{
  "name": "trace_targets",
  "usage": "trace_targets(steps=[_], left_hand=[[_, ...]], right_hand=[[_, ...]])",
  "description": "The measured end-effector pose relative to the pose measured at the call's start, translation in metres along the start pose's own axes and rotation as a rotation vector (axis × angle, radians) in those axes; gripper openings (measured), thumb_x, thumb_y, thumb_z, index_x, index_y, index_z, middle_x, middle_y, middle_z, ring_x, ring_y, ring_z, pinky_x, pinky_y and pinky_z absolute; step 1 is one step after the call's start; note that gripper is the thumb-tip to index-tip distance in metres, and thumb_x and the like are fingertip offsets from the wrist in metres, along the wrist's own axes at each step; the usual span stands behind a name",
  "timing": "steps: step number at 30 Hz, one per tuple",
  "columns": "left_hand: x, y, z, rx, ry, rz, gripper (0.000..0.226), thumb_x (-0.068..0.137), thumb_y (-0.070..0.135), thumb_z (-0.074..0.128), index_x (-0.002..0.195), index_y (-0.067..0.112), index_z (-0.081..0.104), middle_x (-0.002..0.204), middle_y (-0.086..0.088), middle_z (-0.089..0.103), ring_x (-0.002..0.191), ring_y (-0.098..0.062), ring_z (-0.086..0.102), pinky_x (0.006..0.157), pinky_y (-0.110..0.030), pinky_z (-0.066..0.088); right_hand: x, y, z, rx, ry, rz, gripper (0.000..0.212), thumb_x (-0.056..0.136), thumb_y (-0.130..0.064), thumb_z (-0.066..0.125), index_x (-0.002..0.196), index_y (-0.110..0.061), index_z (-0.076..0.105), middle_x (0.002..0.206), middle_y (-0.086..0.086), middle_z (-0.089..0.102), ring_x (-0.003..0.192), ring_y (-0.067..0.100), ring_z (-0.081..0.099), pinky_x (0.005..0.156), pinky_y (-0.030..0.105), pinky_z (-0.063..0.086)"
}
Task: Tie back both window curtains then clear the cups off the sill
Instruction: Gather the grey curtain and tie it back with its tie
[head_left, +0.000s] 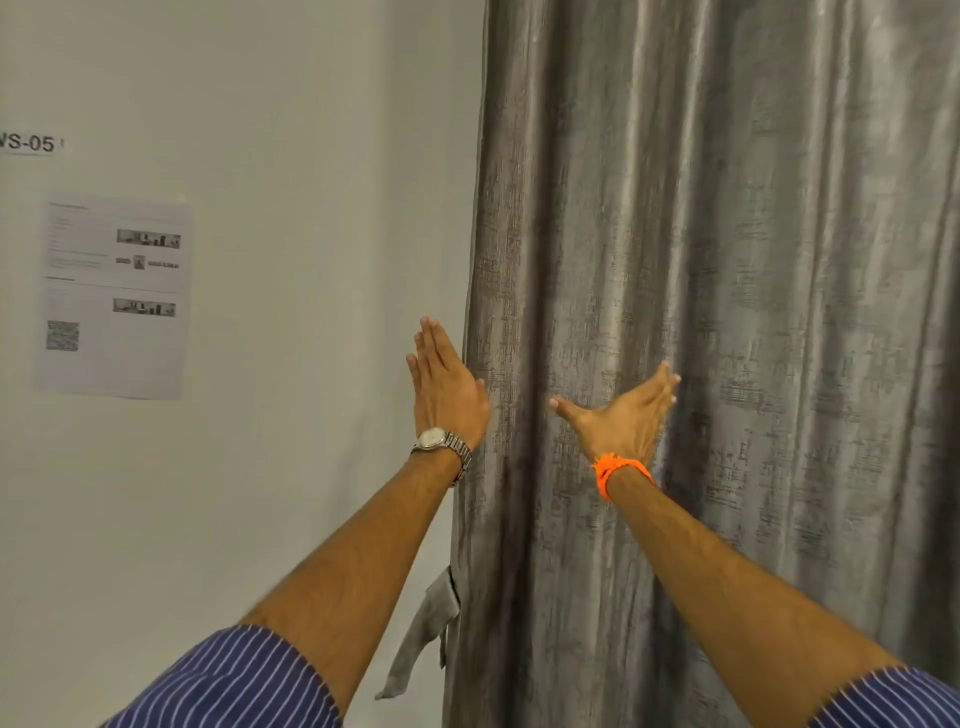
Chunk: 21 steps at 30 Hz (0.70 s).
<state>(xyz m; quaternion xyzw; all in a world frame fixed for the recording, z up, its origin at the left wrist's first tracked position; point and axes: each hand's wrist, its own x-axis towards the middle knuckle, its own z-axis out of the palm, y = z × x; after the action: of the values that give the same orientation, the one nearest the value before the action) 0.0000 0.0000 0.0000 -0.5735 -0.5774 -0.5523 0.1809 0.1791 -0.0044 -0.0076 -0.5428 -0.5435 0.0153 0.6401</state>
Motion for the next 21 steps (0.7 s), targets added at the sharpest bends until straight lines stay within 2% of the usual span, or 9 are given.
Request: trace_targets(steps=[5,7,10,12,14,15,19,21], left_hand=[[0.005,0.0,0.011,-0.112,-0.049,0.001,0.088,0.091,0.005,0.058,0.152,-0.002,-0.005,0.161,-0.018,-0.003,0.15,-0.03,0.002,0.123,-0.04,0.004],[0.006,0.001,0.013,-0.146,-0.068,0.002,0.087,0.09,0.0,0.056,0.152,-0.001,-0.005,0.161,-0.017,-0.003,0.15,-0.03,0.004,0.122,-0.04,0.009],[0.006,0.002,0.02,-0.17,-0.09,0.006,0.082,0.092,-0.006,0.049,0.152,0.002,-0.005,0.162,-0.015,0.0,0.149,-0.033,0.008,0.12,-0.043,0.02],[0.005,0.004,0.024,-0.195,-0.118,0.007,0.079,0.092,-0.008,0.045,0.153,0.004,-0.005,0.162,-0.015,0.002,0.148,-0.035,0.012,0.117,-0.046,0.026],[0.004,0.006,0.027,-0.22,-0.152,0.011,0.078,0.092,-0.009,0.041,0.153,0.005,-0.004,0.162,-0.015,0.004,0.147,-0.037,0.015,0.116,-0.045,0.028],[0.003,0.008,0.028,-0.227,-0.166,0.014,0.077,0.092,-0.009,0.04,0.153,0.005,-0.004,0.162,-0.015,0.005,0.147,-0.037,0.017,0.116,-0.045,0.028],[0.001,0.015,0.034,-0.234,-0.2,0.022,0.08,0.09,-0.008,0.047,0.154,0.004,0.0,0.158,-0.019,0.018,0.139,-0.037,0.033,0.111,-0.045,0.038],[0.001,0.018,0.039,-0.261,-0.206,0.018,0.084,0.088,-0.008,0.05,0.154,0.007,0.001,0.155,-0.02,0.027,0.132,-0.04,0.042,0.105,-0.049,0.044]], right_hand=[[0.004,0.009,0.011,0.083,-0.042,0.093,0.151,0.048,-0.054,0.089,0.152,-0.011,-0.011,0.161,0.017,-0.007,0.15,0.033,-0.004,0.119,0.057,0.017],[0.008,0.01,0.016,0.1,-0.042,0.105,0.151,0.048,-0.052,0.09,0.151,-0.013,-0.013,0.161,0.017,-0.009,0.15,0.032,-0.002,0.118,0.055,0.024],[0.01,0.011,0.019,0.081,-0.041,0.119,0.149,0.05,-0.051,0.09,0.151,-0.019,-0.014,0.162,0.017,-0.005,0.146,0.037,0.021,0.105,0.047,0.044],[0.009,0.008,0.02,0.081,-0.037,0.139,0.147,0.052,-0.049,0.09,0.151,-0.022,-0.015,0.159,0.021,0.014,0.136,0.04,0.041,0.099,0.047,0.049],[0.009,0.008,0.02,0.097,-0.036,0.165,0.144,0.057,-0.042,0.09,0.151,-0.019,-0.017,0.143,0.026,0.044,0.119,0.039,0.056,0.094,0.047,0.052],[0.009,0.006,0.018,0.108,-0.044,0.178,0.14,0.062,-0.035,0.089,0.151,-0.015,-0.018,0.135,0.026,0.052,0.112,0.038,0.059,0.091,0.045,0.052],[0.01,0.004,0.014,0.077,-0.088,0.199,0.122,0.078,-0.014,0.08,0.151,-0.01,-0.017,0.114,0.02,0.061,0.087,0.029,0.061,0.084,0.04,0.053],[0.012,0.006,0.015,0.062,-0.1,0.206,0.112,0.082,-0.005,0.073,0.152,-0.008,-0.014,0.101,0.016,0.062,0.077,0.023,0.058,0.084,0.042,0.056]])
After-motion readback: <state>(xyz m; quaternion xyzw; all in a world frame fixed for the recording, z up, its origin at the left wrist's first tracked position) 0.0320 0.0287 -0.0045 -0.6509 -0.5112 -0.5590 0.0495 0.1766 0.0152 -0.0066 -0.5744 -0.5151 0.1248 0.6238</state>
